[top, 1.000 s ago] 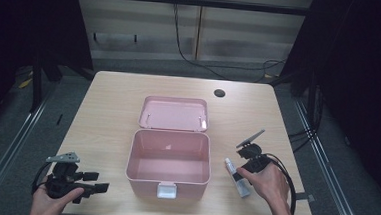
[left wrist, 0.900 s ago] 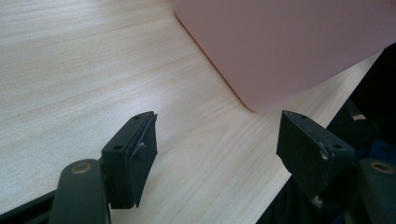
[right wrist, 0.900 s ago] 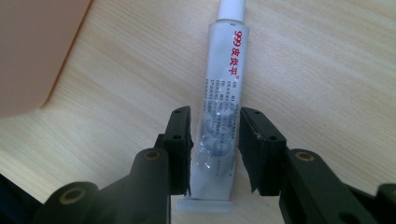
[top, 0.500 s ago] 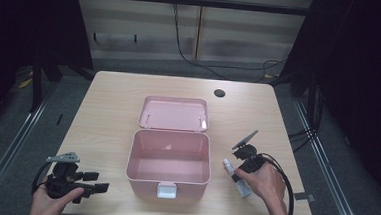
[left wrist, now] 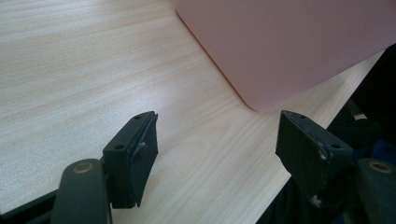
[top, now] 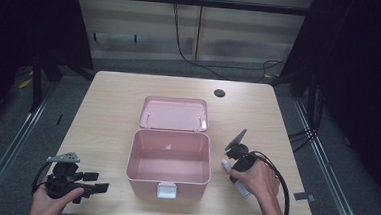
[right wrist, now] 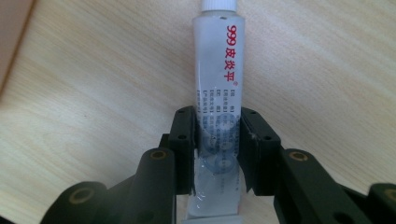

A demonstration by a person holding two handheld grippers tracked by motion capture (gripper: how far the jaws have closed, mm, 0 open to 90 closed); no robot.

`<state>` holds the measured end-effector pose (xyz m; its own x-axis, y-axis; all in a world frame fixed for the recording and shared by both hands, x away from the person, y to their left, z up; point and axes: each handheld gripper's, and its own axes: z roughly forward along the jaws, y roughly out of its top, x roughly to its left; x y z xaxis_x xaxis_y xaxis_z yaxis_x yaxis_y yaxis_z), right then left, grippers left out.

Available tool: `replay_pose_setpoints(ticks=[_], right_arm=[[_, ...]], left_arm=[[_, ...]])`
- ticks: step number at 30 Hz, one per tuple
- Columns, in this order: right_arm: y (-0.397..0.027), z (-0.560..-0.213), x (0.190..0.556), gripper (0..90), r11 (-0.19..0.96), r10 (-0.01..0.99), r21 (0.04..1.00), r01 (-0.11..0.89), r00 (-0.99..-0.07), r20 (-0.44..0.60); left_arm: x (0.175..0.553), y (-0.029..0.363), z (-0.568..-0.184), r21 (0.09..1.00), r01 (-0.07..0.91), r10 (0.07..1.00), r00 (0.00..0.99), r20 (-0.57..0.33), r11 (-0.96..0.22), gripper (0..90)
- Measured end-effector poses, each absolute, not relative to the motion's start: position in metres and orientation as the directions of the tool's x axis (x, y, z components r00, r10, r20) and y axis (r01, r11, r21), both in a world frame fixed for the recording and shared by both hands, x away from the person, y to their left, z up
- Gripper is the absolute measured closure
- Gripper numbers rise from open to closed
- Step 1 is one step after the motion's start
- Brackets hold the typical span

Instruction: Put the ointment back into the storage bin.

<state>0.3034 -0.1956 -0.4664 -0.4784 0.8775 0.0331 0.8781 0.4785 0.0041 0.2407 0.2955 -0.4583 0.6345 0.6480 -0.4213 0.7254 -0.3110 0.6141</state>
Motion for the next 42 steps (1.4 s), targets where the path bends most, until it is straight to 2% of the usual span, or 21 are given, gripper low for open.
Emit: replay_pose_setpoints(ticks=[3, 24, 36, 42], right_arm=[[-0.191, -0.467, 0.304, 68.7, 0.482, 0.876, -0.012, 0.876, -0.482, 0.009], [-0.213, -0.458, 0.298, 71.6, 0.469, 0.88, 0.007, 0.883, -0.468, 0.083], [-0.219, -0.442, 0.295, 71.5, 0.512, 0.849, 0.037, 0.858, -0.512, 0.13], [-0.219, -0.43, 0.293, 71.6, 0.535, 0.835, 0.048, 0.843, -0.537, 0.117]], left_arm=[[0.24, 0.295, -0.458, 0.619, 0.724, 0.644, 0.636, -0.426, -0.306, 29.0], [0.241, 0.295, -0.458, 0.619, 0.724, 0.643, 0.636, -0.427, -0.304, 28.6], [0.241, 0.295, -0.458, 0.618, 0.724, 0.643, 0.636, -0.427, -0.305, 28.6], [0.241, 0.296, -0.458, 0.617, 0.724, 0.643, 0.636, -0.426, -0.308, 28.6]])
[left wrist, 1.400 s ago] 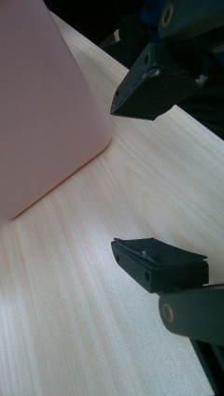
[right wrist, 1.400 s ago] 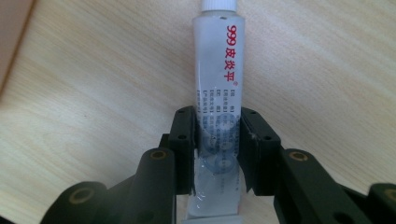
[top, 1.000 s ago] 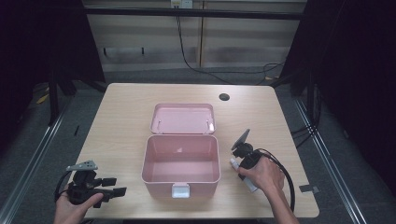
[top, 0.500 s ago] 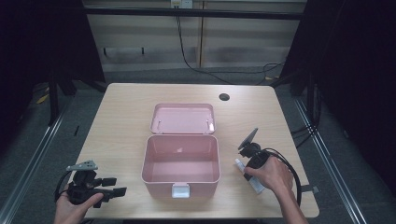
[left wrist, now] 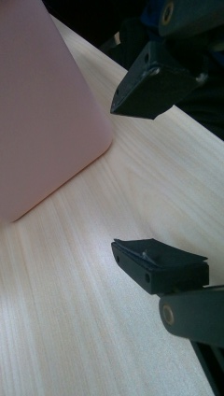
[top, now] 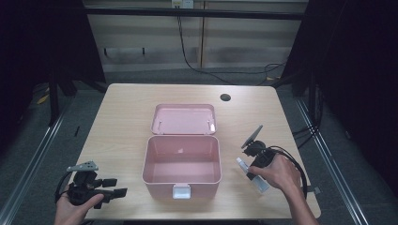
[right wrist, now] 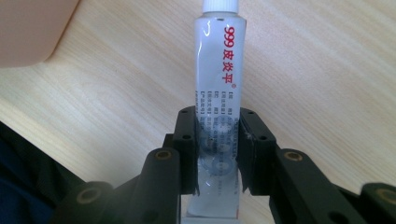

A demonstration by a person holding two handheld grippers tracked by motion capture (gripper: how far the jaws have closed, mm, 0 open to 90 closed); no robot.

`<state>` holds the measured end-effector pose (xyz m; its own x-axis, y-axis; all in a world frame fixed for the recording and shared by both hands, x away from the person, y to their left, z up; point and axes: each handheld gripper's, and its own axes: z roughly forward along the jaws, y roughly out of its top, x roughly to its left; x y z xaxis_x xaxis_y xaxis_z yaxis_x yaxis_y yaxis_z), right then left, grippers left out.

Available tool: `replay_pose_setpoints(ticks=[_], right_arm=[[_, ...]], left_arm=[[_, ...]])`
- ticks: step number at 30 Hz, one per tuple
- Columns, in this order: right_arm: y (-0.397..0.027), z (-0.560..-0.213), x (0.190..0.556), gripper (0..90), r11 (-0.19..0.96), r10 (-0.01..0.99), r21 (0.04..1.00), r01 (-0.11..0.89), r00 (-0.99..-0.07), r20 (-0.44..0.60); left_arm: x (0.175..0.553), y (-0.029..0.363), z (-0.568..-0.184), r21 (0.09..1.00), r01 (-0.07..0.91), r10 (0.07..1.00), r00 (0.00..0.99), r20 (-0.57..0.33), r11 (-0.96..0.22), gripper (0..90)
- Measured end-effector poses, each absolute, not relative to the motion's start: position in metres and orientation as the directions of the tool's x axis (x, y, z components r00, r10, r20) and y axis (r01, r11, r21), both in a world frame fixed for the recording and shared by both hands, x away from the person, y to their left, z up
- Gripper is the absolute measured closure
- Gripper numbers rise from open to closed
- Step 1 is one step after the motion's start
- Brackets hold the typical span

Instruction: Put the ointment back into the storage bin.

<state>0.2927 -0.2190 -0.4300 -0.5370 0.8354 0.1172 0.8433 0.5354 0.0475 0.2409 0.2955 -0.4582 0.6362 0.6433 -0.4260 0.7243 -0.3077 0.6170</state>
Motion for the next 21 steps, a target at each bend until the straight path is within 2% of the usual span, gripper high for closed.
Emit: replay_pose_setpoints(ticks=[11, 21], right_arm=[[-0.217, -0.405, 0.287, 71.5, 0.586, 0.797, 0.076, 0.807, -0.591, 0.124], [-0.212, -0.387, 0.28, 71.5, 0.698, 0.702, 0.069, 0.712, -0.7, 0.131]], left_arm=[[0.241, 0.295, -0.458, 0.616, 0.724, 0.644, 0.637, -0.424, -0.31, 28.6], [0.241, 0.295, -0.458, 0.614, 0.724, 0.642, 0.639, -0.425, -0.314, 28.6]])
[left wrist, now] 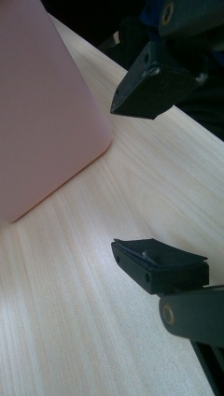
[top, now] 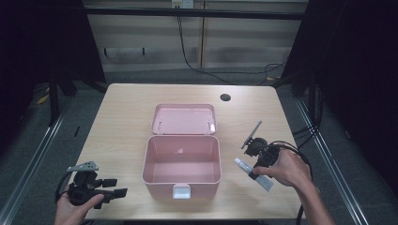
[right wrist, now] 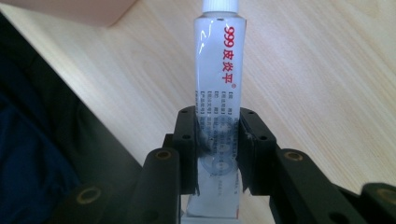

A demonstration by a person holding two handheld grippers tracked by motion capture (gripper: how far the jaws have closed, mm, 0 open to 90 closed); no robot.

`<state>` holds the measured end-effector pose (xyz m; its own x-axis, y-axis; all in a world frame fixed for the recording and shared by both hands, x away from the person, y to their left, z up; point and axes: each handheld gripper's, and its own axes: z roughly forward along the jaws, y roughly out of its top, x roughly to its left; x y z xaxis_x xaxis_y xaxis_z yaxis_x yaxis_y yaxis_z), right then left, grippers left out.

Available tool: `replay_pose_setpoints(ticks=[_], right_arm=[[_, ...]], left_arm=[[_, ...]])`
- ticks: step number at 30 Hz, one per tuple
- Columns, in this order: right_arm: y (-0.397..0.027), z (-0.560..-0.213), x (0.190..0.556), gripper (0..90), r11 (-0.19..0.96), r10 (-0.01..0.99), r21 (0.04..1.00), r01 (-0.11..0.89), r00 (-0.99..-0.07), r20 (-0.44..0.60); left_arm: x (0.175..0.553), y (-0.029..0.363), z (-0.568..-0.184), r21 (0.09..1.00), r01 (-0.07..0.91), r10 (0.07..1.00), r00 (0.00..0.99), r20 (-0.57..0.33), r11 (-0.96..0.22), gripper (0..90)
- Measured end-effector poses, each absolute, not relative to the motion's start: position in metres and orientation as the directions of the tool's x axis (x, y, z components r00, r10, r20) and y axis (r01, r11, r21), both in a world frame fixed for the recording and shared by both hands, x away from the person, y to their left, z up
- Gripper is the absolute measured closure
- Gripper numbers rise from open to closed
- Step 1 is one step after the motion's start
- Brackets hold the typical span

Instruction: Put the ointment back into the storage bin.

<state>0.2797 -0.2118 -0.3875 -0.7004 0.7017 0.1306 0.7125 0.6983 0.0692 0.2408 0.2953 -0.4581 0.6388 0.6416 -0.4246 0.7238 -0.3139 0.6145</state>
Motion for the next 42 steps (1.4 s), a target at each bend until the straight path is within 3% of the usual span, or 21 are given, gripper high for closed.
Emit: replay_pose_setpoints(ticks=[16, 25, 42], right_arm=[[-0.206, -0.357, 0.274, 71.5, 0.774, 0.625, 0.053, 0.632, -0.774, 0.101], [-0.199, -0.342, 0.272, 71.5, 0.813, 0.559, 0.1, 0.574, -0.816, 0.146], [-0.179, -0.309, 0.272, 71.4, 0.877, 0.446, 0.142, 0.46, -0.887, 0.117]], left_arm=[[0.241, 0.295, -0.458, 0.615, 0.726, 0.645, 0.635, -0.426, -0.308, 28.6], [0.241, 0.294, -0.459, 0.614, 0.727, 0.645, 0.633, -0.428, -0.306, 28.6], [0.241, 0.295, -0.458, 0.616, 0.724, 0.644, 0.637, -0.424, -0.311, 28.6]])
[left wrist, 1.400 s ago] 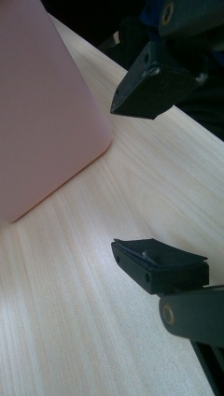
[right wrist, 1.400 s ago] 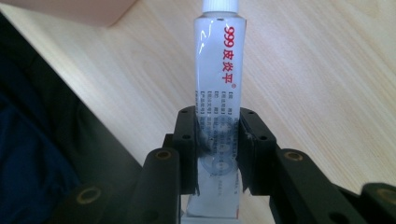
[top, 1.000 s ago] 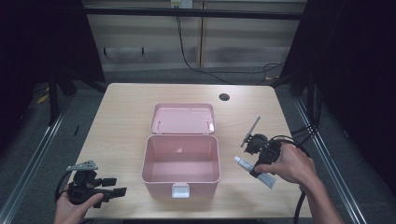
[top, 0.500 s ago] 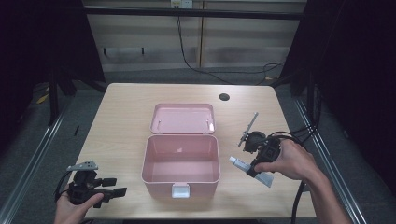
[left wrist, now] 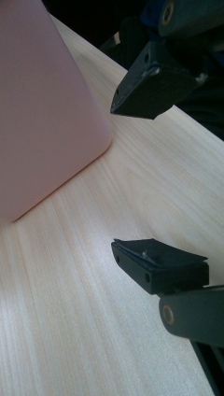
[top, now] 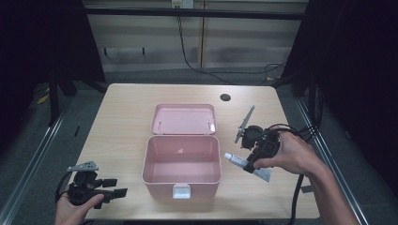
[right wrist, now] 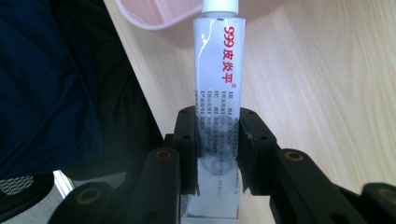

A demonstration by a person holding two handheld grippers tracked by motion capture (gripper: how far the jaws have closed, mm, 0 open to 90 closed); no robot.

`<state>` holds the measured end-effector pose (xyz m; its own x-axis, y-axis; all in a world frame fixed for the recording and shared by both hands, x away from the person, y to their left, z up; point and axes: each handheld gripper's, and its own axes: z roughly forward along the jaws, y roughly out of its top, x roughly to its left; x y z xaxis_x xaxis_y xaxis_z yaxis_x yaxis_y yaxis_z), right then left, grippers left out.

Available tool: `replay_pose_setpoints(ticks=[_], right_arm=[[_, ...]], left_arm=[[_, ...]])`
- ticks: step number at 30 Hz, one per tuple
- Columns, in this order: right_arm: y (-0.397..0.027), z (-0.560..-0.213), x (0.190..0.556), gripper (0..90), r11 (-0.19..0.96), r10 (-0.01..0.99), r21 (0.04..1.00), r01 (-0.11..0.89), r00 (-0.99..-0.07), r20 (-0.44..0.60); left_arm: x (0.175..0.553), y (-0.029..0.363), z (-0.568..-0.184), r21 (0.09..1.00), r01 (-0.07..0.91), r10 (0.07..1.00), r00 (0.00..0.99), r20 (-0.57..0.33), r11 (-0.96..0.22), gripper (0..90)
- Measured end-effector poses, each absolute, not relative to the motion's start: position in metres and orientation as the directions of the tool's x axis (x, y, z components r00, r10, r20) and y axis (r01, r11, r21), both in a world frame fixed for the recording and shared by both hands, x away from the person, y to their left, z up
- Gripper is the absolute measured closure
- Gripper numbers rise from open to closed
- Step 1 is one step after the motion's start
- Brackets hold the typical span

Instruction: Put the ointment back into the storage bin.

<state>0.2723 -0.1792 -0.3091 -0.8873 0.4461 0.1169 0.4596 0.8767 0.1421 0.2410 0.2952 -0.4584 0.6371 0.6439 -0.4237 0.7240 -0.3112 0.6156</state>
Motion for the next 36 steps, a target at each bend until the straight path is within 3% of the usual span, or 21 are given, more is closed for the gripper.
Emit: replay_pose_setpoints(ticks=[16, 36], right_arm=[[-0.144, -0.295, 0.275, 71.4, 0.918, 0.343, 0.179, 0.354, -0.935, 0.089], [-0.098, -0.296, 0.287, 71.4, 0.94, 0.289, 0.163, 0.301, -0.953, 0.09]], left_arm=[[0.241, 0.296, -0.458, 0.616, 0.725, 0.642, 0.636, -0.428, -0.307, 28.6], [0.241, 0.295, -0.458, 0.618, 0.724, 0.644, 0.636, -0.425, -0.306, 28.7]])
